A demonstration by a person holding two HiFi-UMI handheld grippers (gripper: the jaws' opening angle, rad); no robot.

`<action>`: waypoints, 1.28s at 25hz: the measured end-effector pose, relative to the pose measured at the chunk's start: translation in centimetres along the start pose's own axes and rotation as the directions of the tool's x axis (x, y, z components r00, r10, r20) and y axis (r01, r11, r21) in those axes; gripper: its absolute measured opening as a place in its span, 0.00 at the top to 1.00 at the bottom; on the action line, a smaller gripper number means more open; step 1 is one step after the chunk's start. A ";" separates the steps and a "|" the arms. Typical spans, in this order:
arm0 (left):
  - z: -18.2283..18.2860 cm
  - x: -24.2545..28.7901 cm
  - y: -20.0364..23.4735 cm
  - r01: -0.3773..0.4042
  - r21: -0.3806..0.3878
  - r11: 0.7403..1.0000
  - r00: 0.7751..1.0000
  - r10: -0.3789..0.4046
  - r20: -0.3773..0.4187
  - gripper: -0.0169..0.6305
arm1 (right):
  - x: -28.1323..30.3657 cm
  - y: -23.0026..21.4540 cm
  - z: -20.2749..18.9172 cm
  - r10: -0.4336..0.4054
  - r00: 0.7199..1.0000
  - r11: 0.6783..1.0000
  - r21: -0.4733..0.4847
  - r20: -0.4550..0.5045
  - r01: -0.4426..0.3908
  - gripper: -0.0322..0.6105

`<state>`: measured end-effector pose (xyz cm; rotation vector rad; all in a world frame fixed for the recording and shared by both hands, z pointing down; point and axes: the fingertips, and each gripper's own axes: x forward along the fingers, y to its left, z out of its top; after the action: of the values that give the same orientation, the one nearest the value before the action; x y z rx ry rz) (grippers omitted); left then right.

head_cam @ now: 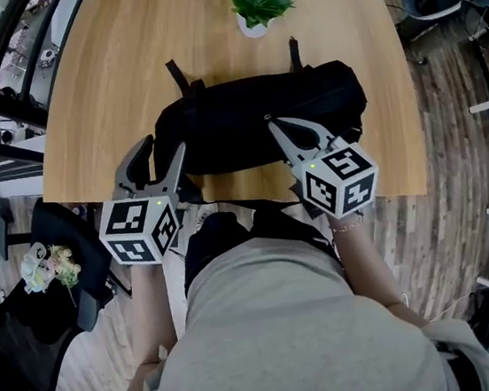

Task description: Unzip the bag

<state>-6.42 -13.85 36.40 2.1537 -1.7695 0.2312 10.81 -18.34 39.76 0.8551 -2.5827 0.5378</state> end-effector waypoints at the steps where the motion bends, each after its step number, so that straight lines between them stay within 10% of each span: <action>1: 0.5 0.5 -1.2 0.031 0.039 0.999 0.999 -0.031 0.008 0.61 | 0.0 0.1 0.1 0.012 1.000 1.000 -0.001 0.005 -0.012 0.93; 11: 0.8 5.8 -12.2 0.311 0.345 0.885 0.950 -0.299 -0.091 0.61 | -0.6 0.2 0.8 0.065 0.998 0.998 -0.019 -0.006 -0.065 0.93; 17: -1.3 7.8 -13.6 0.288 0.504 0.814 0.956 -0.217 -0.196 0.67 | -0.7 0.5 0.9 0.083 0.996 0.996 -0.039 -0.017 -0.084 0.93; 32: -2.1 8.6 -13.0 0.267 0.488 0.831 0.960 -0.185 -0.210 0.91 | -0.6 -0.1 0.5 0.069 0.998 0.995 -0.068 -0.014 -0.069 0.94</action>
<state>8.25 -18.81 39.22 2.5952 -1.4573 0.8737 11.20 -18.41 39.07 0.7407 -2.6119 0.4694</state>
